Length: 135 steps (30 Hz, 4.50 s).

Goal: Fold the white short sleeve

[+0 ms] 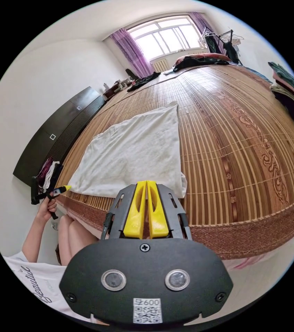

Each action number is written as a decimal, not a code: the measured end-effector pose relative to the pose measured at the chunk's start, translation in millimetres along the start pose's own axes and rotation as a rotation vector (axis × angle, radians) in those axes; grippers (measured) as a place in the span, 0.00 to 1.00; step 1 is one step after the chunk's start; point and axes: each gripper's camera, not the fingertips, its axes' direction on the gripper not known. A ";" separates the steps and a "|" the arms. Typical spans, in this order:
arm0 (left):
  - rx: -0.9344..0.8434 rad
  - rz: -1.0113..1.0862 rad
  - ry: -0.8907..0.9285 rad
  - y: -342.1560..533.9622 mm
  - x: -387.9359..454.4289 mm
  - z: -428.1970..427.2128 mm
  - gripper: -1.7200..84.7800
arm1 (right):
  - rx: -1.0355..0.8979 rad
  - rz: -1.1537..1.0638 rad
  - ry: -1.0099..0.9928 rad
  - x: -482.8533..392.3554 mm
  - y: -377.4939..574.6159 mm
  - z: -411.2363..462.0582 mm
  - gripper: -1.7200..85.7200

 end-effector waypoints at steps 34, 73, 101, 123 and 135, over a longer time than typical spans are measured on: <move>0.203 -0.022 -0.235 78.0 -158.5 -2.7 0.02 | 0.262 -0.089 -0.128 -40.3 73.1 -229.7 0.07; 0.168 0.741 -0.082 244.5 -72.9 280.6 0.02 | -0.291 0.164 -0.744 29.7 -227.3 -306.6 0.11; 0.211 0.792 -0.178 310.9 -155.9 360.9 0.02 | -0.637 0.016 -0.780 -27.3 -333.4 -218.8 0.07; 0.165 0.777 -0.165 308.2 -91.4 382.3 0.02 | -1.014 -0.330 -0.580 -86.8 -310.9 -100.9 0.01; 0.177 0.787 -0.180 299.5 -0.7 368.3 0.02 | -1.240 -0.403 -0.477 -36.6 -190.2 -67.6 0.01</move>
